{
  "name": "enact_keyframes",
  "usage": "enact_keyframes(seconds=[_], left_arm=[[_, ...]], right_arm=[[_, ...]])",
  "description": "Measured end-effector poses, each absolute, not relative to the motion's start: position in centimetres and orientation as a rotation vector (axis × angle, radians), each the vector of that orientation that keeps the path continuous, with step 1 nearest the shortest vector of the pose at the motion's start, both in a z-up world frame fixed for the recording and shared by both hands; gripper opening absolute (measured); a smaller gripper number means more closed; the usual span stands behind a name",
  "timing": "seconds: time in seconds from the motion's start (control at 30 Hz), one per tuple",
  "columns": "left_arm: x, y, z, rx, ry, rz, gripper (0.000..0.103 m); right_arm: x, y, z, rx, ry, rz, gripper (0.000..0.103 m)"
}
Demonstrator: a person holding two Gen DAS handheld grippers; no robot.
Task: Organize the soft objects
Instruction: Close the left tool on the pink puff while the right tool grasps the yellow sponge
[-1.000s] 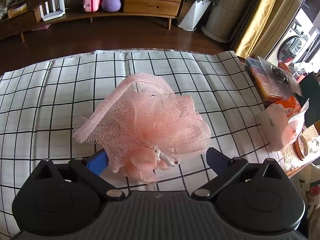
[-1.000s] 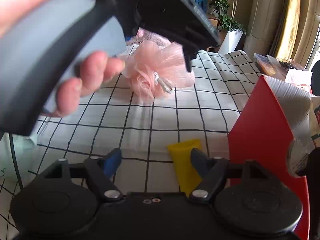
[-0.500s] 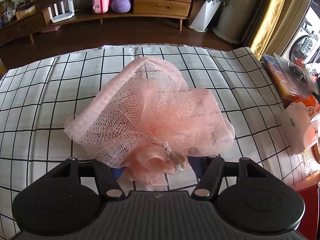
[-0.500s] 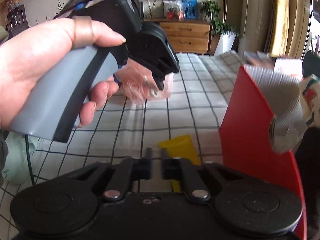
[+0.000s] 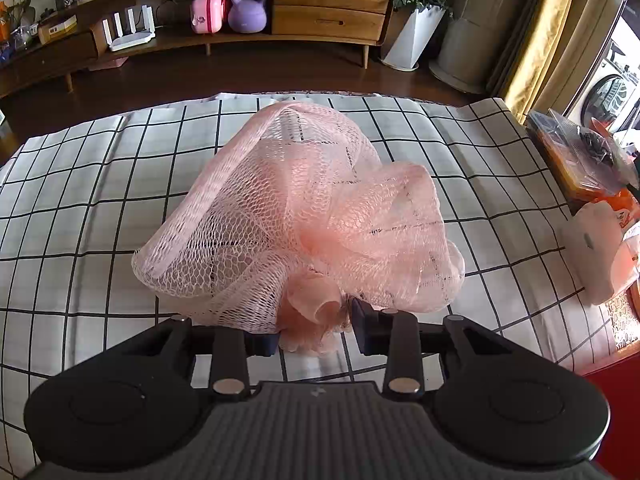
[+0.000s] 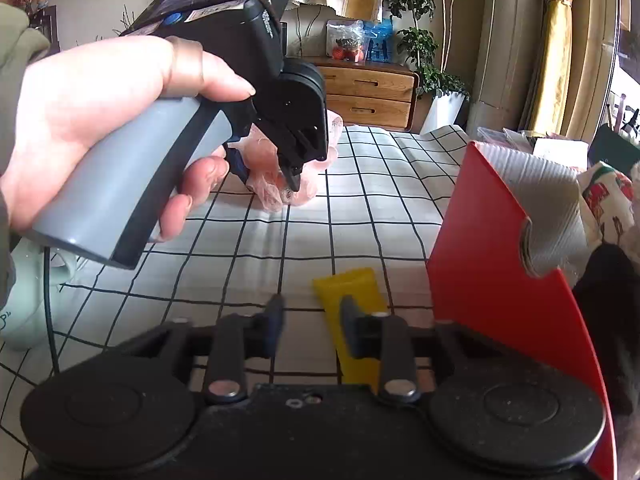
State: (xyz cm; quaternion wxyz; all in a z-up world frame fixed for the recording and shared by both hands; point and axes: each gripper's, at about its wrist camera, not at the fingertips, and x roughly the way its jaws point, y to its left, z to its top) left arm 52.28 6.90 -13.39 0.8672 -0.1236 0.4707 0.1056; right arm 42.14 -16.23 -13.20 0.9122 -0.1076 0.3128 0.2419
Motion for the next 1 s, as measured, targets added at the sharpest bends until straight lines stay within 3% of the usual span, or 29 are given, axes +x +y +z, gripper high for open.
enact_keyframes(seconds=[0.03, 0.13, 0.47, 0.57, 0.67, 0.73, 0.77, 1.0], left_arm=[[52.3, 7.0, -13.4, -0.261, 0.987, 0.222, 0.034], [52.4, 6.9, -13.5, -0.257, 0.991, 0.220, 0.034], [52.8, 7.1, -13.7, -0.262, 1.008, 0.205, 0.034], [52.9, 7.1, -13.9, -0.264, 1.009, 0.201, 0.034], [52.9, 7.1, -14.0, -0.264, 1.007, 0.198, 0.034], [52.8, 7.1, -14.0, -0.266, 1.002, 0.198, 0.034], [52.7, 7.1, -14.0, -0.267, 1.000, 0.198, 0.034], [51.5, 7.0, -13.3, -0.265, 0.965, 0.211, 0.028]], right_arm=[[42.4, -15.9, -13.3, -0.234, 0.645, 0.474, 0.069], [43.0, -14.8, -13.3, -0.267, 0.660, 0.476, 0.076], [46.7, -14.0, -14.2, -0.267, 0.762, 0.460, 0.078], [46.7, -14.2, -14.4, -0.262, 0.764, 0.458, 0.075], [46.6, -14.6, -14.4, -0.253, 0.753, 0.446, 0.065], [46.8, -15.0, -14.3, -0.240, 0.748, 0.427, 0.047], [46.9, -15.3, -14.3, -0.234, 0.742, 0.429, 0.045], [45.7, -16.1, -13.8, -0.190, 0.690, 0.448, 0.042]])
